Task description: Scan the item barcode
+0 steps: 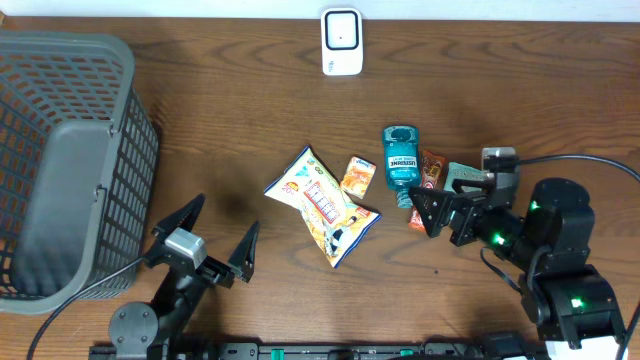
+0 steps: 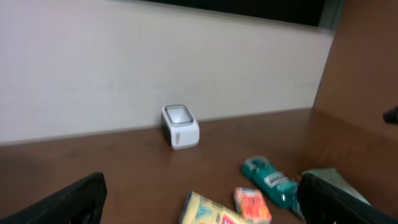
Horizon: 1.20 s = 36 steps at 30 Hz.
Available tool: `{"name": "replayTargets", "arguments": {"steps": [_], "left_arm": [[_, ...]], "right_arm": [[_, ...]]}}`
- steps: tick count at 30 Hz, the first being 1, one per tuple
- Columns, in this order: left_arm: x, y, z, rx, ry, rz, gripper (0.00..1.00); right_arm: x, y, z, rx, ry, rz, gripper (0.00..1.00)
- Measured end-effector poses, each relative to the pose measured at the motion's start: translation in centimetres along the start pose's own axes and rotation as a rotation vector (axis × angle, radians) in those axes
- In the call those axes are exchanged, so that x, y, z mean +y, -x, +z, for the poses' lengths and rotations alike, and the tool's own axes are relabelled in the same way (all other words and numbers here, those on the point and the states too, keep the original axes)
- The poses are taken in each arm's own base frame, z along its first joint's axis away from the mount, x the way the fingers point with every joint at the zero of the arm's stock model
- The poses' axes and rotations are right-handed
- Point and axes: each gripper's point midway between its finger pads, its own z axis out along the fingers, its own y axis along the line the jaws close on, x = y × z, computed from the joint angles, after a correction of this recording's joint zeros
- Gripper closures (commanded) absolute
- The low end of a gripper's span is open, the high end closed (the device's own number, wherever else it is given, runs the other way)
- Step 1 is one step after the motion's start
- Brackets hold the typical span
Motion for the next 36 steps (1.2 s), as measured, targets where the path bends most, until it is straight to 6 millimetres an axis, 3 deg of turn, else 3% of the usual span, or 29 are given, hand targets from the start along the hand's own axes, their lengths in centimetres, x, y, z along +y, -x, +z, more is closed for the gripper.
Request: {"name": "replayTargets", "arguments": {"steps": [3, 6, 11, 14, 17, 18, 21, 25, 31, 36], "left_arm": [[0.2, -1.4, 0.0, 0.056, 0.008, -0.031, 0.02], [0.3, -2.0, -0.1, 0.078, 0.011, -0.043, 0.02], [0.3, -2.1, -0.1, 0.083, 0.012, -0.045, 0.02], [0.3, -2.2, -0.1, 0.084, 0.012, -0.046, 0.02], [0.3, -2.1, -0.1, 0.083, 0.012, -0.046, 0.02], [0.3, -2.2, -0.1, 0.084, 0.012, -0.045, 0.02], [0.3, -2.2, -0.1, 0.084, 0.012, -0.045, 0.02], [0.3, -2.2, -0.1, 0.084, 0.012, -0.046, 0.02], [0.3, -2.2, -0.1, 0.084, 0.012, -0.046, 0.02], [0.3, -2.2, -0.1, 0.084, 0.012, -0.046, 0.02]], "right_arm": [[1.3, -0.6, 1.1, 0.036, 0.048, -0.045, 0.01], [1.9, -2.4, 3.5, 0.117, 0.024, -0.094, 0.01], [1.5, -5.4, 8.7, 0.236, -0.058, -0.145, 0.01], [0.4, -8.6, 12.1, 0.349, -0.109, -0.122, 0.07], [-0.8, -10.8, 13.9, 0.433, -0.161, -0.111, 0.06], [-0.8, -11.1, 14.2, 0.443, -0.169, -0.117, 0.01], [-0.7, -10.5, 14.8, 0.424, -0.199, -0.123, 0.01], [-1.2, -8.5, 15.0, 0.342, -0.253, 0.008, 0.02], [-1.2, -7.4, 15.4, 0.284, -0.263, 0.112, 0.18], [-2.8, -8.6, 16.8, 0.31, -0.314, 0.201, 0.32]]}}
